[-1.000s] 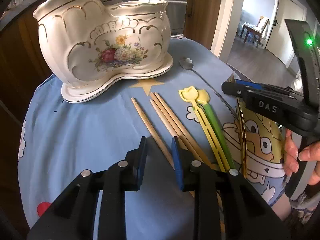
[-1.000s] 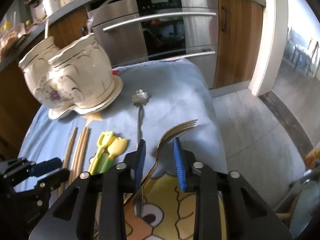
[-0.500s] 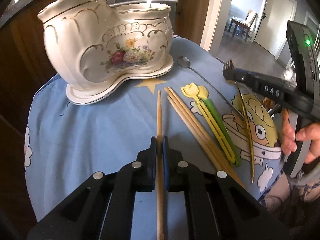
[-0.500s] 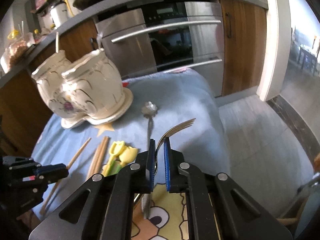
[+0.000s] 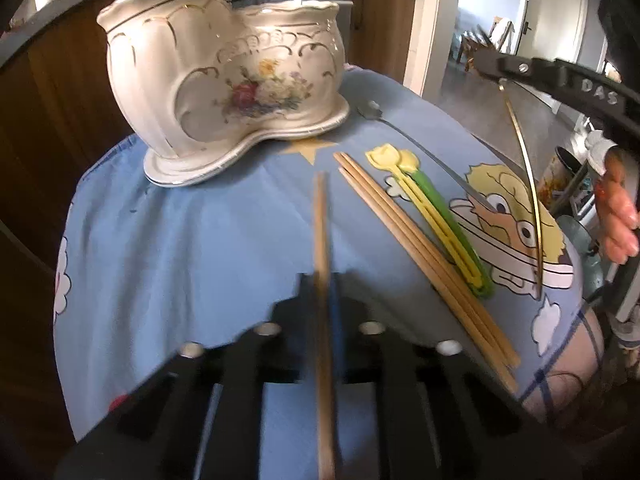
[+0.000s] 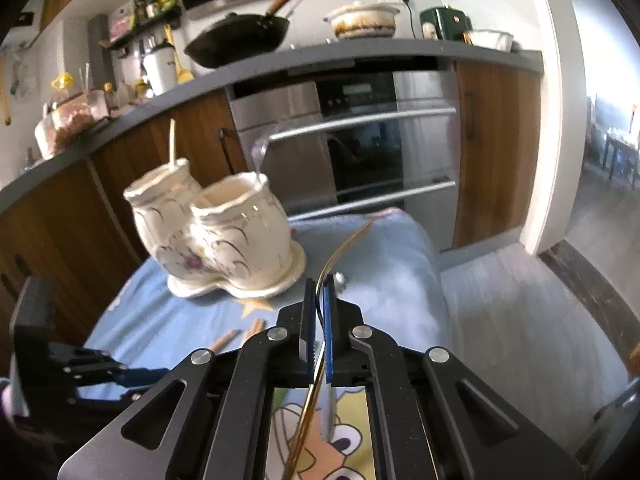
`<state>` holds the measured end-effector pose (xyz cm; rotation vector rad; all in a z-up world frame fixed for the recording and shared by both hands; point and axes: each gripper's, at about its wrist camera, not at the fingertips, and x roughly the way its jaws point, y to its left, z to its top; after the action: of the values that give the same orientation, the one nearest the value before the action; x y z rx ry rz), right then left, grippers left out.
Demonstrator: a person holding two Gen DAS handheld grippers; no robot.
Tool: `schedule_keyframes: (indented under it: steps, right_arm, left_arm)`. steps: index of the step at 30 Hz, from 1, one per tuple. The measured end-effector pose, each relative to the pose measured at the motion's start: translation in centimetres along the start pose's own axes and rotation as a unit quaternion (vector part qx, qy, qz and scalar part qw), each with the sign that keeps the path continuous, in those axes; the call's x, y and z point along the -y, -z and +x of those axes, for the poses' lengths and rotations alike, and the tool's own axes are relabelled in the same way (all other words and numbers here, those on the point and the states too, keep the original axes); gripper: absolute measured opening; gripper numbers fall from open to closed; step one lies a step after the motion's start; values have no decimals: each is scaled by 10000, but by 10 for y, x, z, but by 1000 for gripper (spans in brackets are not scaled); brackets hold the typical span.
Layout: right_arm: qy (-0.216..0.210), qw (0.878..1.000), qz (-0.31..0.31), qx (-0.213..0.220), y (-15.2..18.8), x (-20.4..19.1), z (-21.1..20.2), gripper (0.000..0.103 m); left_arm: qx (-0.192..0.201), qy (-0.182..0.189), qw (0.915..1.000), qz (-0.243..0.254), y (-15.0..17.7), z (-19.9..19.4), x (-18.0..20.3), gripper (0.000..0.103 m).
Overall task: Organize utensils
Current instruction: 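Lift the chopstick into the taller cup while the right tool places the gold fork in the shorter cup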
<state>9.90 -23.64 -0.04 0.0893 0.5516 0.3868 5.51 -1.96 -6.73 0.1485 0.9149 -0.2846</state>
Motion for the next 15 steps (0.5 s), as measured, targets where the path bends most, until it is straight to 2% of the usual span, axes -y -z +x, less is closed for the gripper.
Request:
schedule_keyframes:
  steps: [4, 10, 15]
  right_arm:
    - [-4, 9998, -111, 178, -6, -8, -11, 4]
    - [-3, 9984, -319, 477, -13, -21, -26, 4]
    - [6, 9957, -539, 759, -21, -36, -41, 4]
  left_arm:
    - [153, 87, 9998, -48, 0, -1, -7, 6]
    - [506, 132, 9986, -61, 2, -22, -16, 6]
    - [1115, 141, 9936, -79, -1, -51, -24, 6]
